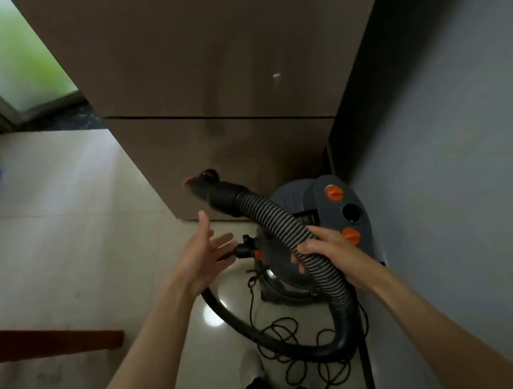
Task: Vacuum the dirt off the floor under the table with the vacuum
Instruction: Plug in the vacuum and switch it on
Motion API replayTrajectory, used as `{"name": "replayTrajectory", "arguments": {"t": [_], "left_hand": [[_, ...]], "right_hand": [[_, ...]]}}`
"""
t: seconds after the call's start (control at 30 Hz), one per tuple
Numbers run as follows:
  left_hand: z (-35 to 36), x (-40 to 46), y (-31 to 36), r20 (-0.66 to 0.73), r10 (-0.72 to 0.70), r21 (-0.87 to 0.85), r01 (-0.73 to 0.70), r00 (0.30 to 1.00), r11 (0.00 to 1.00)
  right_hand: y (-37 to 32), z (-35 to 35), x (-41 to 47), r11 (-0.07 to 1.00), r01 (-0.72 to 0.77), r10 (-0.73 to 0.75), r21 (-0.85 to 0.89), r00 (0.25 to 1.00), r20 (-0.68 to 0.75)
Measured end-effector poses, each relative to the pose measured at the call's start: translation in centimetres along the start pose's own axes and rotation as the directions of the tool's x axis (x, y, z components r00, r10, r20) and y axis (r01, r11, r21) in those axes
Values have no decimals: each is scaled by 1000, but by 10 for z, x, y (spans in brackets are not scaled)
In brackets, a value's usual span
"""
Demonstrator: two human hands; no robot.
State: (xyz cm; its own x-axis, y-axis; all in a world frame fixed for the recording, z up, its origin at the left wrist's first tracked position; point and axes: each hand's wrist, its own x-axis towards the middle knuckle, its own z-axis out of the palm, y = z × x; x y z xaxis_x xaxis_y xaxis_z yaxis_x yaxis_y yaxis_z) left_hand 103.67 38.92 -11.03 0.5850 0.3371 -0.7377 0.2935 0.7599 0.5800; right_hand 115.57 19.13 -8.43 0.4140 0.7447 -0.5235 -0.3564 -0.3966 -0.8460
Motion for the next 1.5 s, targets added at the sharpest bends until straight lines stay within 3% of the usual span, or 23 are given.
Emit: {"name": "replayTrajectory", "arguments": {"t": [0.07, 0.13, 0.23, 0.3, 0.43, 0.5, 0.6, 0.73, 0.83, 0.97, 1.03, 1.2, 1.33, 1.5], "left_hand": [[20, -2, 13, 72, -4, -331, 27, 997, 943], [35, -7, 22, 34, 26, -469, -7, 999, 883], [43, -19, 16, 60, 52, -353, -27, 997, 935], [47, -29, 1, 138, 97, -163, -74, 986, 984], [53, -47, -20, 264, 246, 146, -291, 933, 946], [54, -55, -19, 314, 281, 205, -354, 907, 913], [53, -64, -8, 394, 297, 181, -390, 870, 903], [46, -64, 16, 424, 308, -95, -297, 852, 950], [45, -63, 18, 395, 309, -62, -311, 865, 948], [53, -58, 3, 213, 277, -3, -283, 937, 959], [51, -55, -6, 117, 240, 29, -245, 964, 969], [41, -50, -14, 189, 190, 39, -201, 963, 979], [56, -36, -3, 56, 149, -160, -138, 987, 977], [92, -20, -4, -13, 164, -185, -164, 986, 969]], "right_hand": [[1, -4, -16, 999, -11, 14, -50, 998, 58], [4, -6, -28, 991, -52, 63, -121, 994, 91], [6, -12, -36, 998, -64, 66, -30, 996, 60], [1, -14, -39, 999, -42, 41, 34, 999, 32], [-9, -1, -35, 946, -38, 33, -321, 999, -22], [-7, 11, -34, 937, -44, 51, -347, 999, 11], [-4, 28, -34, 959, 10, 20, -284, 995, 103], [-8, 45, -32, 987, 68, -55, -143, 994, 93], [-1, 58, -28, 972, 84, -95, -220, 995, -39], [22, 69, -23, 920, 45, -159, -390, 950, -267], [33, 66, -22, 895, 15, -166, -445, 939, -303], [45, 44, -25, 901, 2, -114, -435, 966, -233], [51, 28, -25, 923, 31, -91, -384, 986, -140], [54, -5, -27, 948, 20, -42, -319, 997, -62]]}}
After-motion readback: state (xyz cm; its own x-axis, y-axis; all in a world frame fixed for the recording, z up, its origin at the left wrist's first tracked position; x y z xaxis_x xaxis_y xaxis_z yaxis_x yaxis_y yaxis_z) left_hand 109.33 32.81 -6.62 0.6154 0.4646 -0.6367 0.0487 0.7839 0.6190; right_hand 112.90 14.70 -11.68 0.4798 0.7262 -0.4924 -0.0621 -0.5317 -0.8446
